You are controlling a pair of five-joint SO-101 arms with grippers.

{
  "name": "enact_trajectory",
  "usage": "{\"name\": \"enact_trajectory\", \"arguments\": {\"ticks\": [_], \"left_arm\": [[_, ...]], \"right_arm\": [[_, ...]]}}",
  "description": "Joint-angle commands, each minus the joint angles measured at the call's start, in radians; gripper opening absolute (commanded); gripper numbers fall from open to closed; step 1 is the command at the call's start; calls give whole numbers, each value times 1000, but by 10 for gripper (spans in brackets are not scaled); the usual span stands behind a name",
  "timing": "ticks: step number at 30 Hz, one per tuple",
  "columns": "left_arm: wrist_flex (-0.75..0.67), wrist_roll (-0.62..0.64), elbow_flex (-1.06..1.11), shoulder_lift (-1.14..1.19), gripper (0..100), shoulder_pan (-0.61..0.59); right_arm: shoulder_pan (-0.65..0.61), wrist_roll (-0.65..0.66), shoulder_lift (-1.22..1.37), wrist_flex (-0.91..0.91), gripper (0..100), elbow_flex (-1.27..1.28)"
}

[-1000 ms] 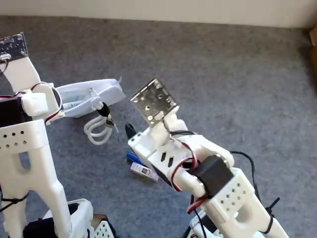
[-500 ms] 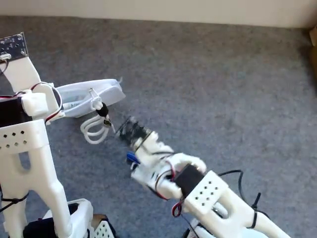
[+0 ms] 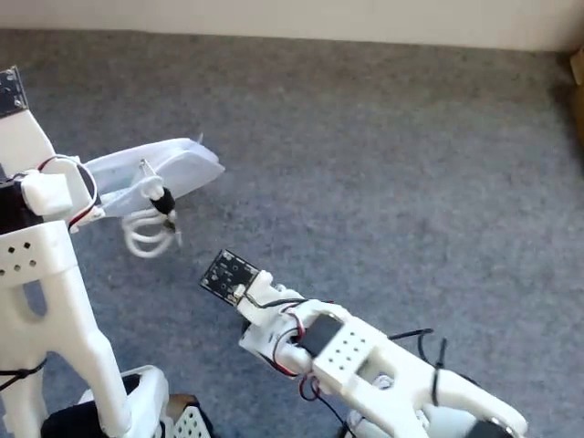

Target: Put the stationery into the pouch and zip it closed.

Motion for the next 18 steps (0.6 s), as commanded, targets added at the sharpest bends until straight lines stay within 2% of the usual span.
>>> {"name": "enact_trajectory", "arguments": {"ticks": [1, 11, 18], "left_arm": [[-14, 5, 39, 18, 10, -18], [-14, 5, 42, 18, 10, -18], [-14, 5, 42, 18, 10, -18]], "right_arm": [[-4, 11, 88, -38, 149, -94], [-4, 11, 252, -36, 145, -165], [-4, 25, 288, -36, 9, -163]]}}
